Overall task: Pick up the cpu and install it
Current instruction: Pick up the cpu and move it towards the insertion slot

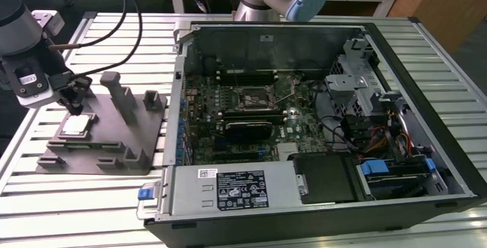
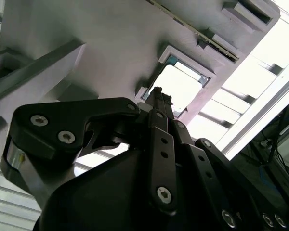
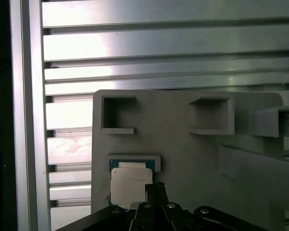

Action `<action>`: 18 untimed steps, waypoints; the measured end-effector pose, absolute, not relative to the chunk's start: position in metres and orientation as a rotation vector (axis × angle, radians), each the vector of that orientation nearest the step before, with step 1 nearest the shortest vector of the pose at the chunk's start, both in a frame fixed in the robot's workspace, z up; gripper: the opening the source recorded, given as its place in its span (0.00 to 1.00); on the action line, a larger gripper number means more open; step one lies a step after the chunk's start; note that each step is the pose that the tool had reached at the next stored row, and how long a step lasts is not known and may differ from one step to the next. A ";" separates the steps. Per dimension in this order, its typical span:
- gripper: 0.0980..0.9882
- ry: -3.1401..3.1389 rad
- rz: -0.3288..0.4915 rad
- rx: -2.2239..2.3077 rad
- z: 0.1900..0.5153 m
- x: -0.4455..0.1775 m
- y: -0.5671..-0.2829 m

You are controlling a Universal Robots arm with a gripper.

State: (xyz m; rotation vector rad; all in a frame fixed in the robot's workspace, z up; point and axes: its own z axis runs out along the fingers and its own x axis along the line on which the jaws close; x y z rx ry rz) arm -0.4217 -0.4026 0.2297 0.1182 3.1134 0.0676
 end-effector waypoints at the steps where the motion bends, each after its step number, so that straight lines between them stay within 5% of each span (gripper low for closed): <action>1: 0.01 3.113 0.068 0.118 0.229 -0.422 -0.403; 18: 0.01 3.112 0.065 0.136 0.209 -0.438 -0.408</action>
